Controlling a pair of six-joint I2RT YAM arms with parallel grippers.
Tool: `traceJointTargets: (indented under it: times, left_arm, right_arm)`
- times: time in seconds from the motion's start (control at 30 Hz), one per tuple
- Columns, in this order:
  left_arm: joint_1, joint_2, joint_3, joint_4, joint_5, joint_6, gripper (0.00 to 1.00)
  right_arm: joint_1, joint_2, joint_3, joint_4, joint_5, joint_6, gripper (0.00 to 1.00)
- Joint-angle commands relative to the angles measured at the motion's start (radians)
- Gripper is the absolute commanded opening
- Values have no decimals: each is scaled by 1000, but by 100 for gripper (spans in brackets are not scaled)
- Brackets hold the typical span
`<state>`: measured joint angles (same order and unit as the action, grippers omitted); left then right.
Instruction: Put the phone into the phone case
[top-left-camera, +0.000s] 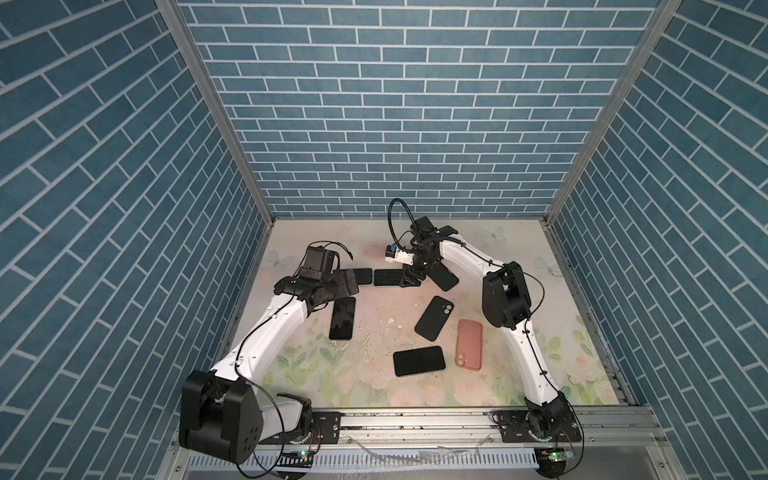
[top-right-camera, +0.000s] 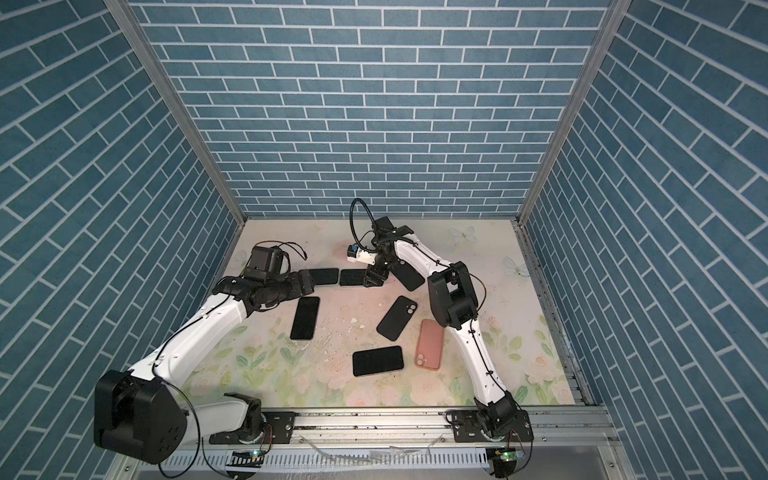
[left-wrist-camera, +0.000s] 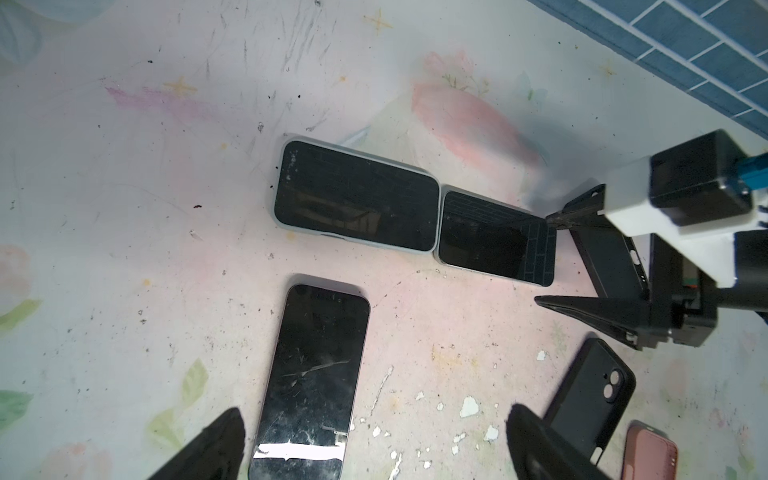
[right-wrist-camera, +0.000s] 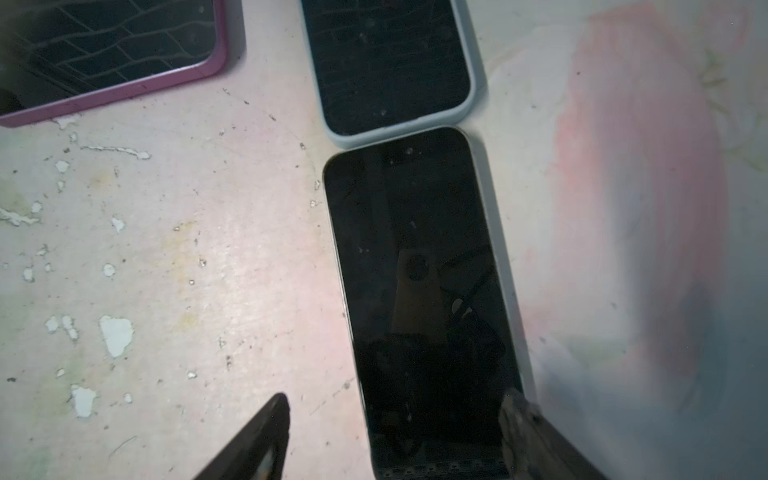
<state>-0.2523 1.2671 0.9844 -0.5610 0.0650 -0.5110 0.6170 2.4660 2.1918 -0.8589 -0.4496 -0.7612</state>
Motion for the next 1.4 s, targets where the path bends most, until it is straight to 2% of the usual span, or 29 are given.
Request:
traceJointTargets:
  times: [0.0,0.57,0.7,0.8,0.93,1.07,1.2,1.37]
  left_arm:
    - [-4,2,-10,1,-1,20,99]
    - [-4,34,-4,23,18,27,100]
    - [-4,38,-1,22,18,29,100]
    - [-3,38,0,21,21,29,100]
    - [-2,33,0,18,36,35,99]
    - [-2,24,3,13,54,45,99]
    - [-2,16,0,16,76,51,99]
    - [-2,21,-4,28,149,49,100]
  right_arm:
    - [7,30,41,-17,20,-65,80]
    - [15,118,80,22,68,-115,85]
    - [18,124,63,18,73,-131,83]
    - [25,113,34,19,90,-140,77]
    - [44,68,-59,39,126,-163,69]
    - [62,-17,-225,104,148,-173,63]
    - [77,-140,-436,219,144,-168,59]
    - [96,-244,-602,271,126,-133,55]
